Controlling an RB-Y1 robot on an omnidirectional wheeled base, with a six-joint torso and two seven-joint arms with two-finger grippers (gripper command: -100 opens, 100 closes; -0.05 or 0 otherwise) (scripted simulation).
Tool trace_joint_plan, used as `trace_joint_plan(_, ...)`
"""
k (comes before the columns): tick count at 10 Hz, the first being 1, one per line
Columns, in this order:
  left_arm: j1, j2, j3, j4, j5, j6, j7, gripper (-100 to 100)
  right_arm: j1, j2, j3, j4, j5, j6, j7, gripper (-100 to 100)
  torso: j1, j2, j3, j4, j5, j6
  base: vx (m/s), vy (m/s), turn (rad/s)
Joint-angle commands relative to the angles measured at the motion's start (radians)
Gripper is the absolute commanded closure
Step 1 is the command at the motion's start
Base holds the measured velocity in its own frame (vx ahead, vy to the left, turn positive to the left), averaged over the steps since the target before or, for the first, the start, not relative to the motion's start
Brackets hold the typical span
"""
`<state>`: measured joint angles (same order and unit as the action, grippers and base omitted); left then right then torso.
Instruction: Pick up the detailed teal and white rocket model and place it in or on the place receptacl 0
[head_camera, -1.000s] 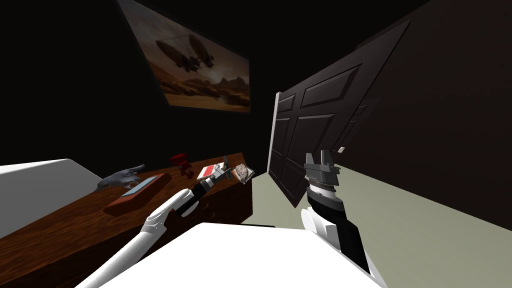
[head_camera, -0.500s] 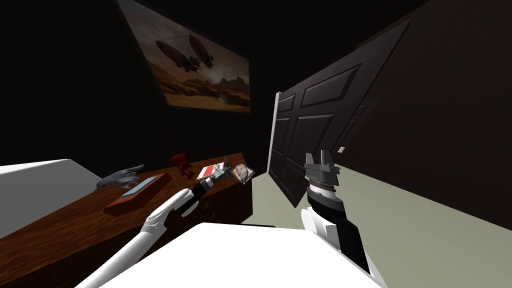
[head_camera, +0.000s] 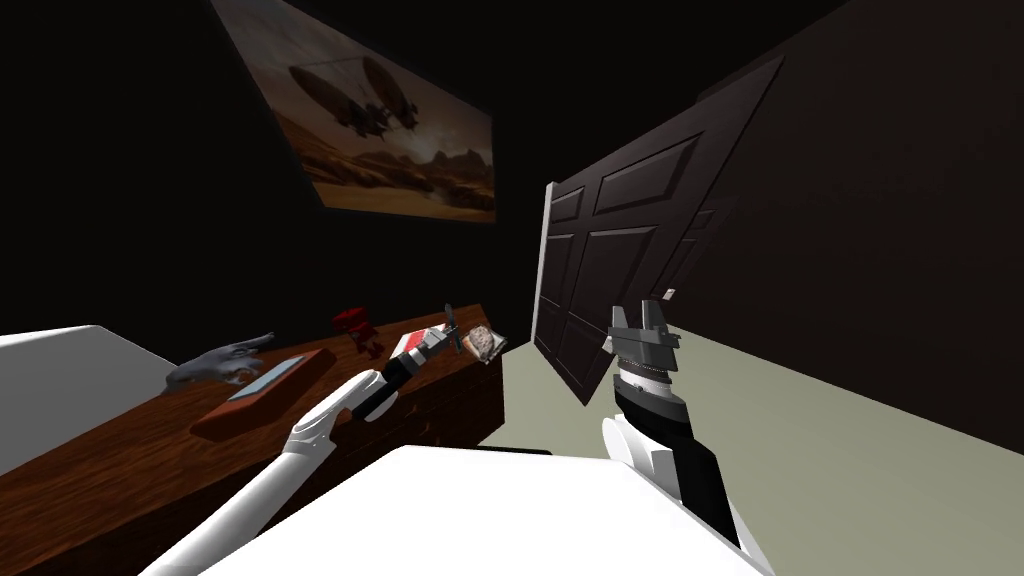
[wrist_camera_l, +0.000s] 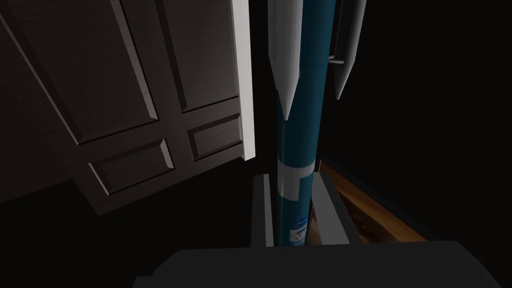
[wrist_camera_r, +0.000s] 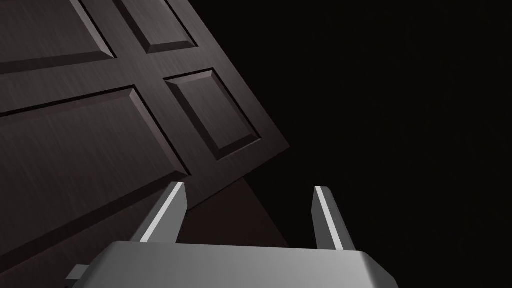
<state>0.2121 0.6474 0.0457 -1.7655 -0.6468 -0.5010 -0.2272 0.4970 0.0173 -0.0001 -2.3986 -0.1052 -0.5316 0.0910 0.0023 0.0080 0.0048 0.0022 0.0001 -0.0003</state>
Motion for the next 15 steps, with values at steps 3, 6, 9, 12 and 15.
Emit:
trace_joint_plan(3,-0.033,0.080,0.049,0.011,0.019,-0.019,0.069,100,0.000,0.000,0.000,0.000,0.000,0.000,0.000,0,0.002,0.001,0.001,0.000,0.001,0.001,-0.108,0.079,-0.311)
trace_joint_plan(6,-0.040,0.133,0.062,0.024,0.035,-0.024,0.103,100,0.000,0.000,0.000,0.000,0.000,0.000,0.000,0,0.000,-0.002,-0.001,-0.001,0.000,0.001,-0.060,0.031,-0.202)
trace_joint_plan(9,-0.044,0.198,0.066,0.047,0.052,-0.026,0.141,100,0.000,0.000,0.000,0.000,0.000,0.000,0.000,0,-0.002,-0.005,-0.003,-0.001,0.000,0.002,-0.032,0.019,-0.236)
trace_joint_plan(12,-0.042,0.257,0.049,0.069,0.060,-0.019,0.166,100,0.000,0.000,0.000,0.000,0.000,0.000,0.000,0,-0.001,-0.012,-0.007,-0.003,0.000,0.003,0.075,0.022,-0.232)
trace_joint_plan(15,-0.045,0.246,0.053,0.068,0.059,-0.021,0.163,-100,0.001,0.000,0.000,0.000,0.000,0.000,0.000,0,-0.003,-0.011,-0.007,-0.003,0.000,0.002,0.027,0.002,-0.019)
